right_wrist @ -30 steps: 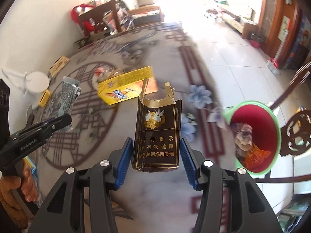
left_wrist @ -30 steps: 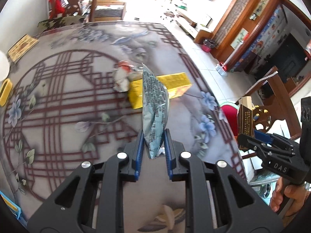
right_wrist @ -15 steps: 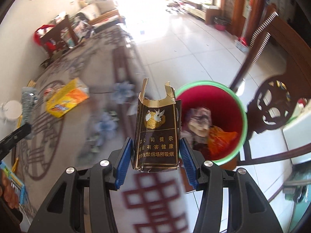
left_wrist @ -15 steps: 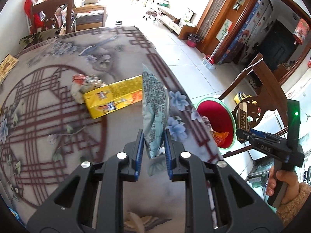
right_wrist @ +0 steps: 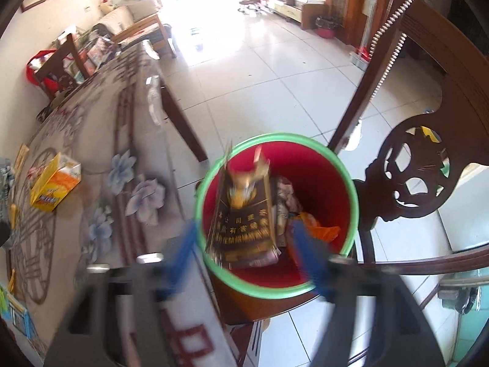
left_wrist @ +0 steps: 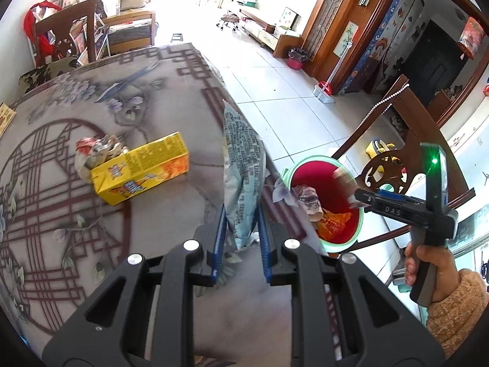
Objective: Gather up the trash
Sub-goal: 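Open the right gripper over the bin while the left releases the silver wrapper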
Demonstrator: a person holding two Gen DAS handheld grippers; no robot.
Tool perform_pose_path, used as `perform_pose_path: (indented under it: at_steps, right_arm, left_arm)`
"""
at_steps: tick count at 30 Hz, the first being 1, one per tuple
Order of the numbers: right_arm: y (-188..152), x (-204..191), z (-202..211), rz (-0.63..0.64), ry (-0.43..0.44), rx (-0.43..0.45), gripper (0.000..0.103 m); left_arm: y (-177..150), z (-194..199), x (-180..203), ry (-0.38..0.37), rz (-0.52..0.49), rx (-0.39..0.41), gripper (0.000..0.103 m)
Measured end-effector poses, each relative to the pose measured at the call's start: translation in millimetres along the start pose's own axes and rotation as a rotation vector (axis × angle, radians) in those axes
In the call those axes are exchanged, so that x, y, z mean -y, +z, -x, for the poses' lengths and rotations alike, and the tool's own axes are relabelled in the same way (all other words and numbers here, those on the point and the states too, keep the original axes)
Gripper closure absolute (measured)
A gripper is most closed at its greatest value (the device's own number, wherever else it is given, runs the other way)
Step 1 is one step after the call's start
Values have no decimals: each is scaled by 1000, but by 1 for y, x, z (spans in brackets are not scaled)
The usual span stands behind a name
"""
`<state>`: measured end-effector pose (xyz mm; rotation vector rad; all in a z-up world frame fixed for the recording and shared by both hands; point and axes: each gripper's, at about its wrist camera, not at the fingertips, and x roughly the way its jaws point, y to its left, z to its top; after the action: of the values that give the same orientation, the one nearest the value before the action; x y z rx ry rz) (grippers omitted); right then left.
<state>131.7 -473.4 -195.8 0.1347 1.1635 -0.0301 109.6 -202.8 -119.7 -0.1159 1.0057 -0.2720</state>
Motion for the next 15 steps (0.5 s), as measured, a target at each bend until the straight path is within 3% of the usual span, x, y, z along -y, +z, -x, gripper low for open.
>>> perform_pose_path:
  at_steps: [15]
  right_arm:
    - [1,30,19,-71,55,28,15]
  left_arm:
    - [18,-38,54,-61,-76,-34,84]
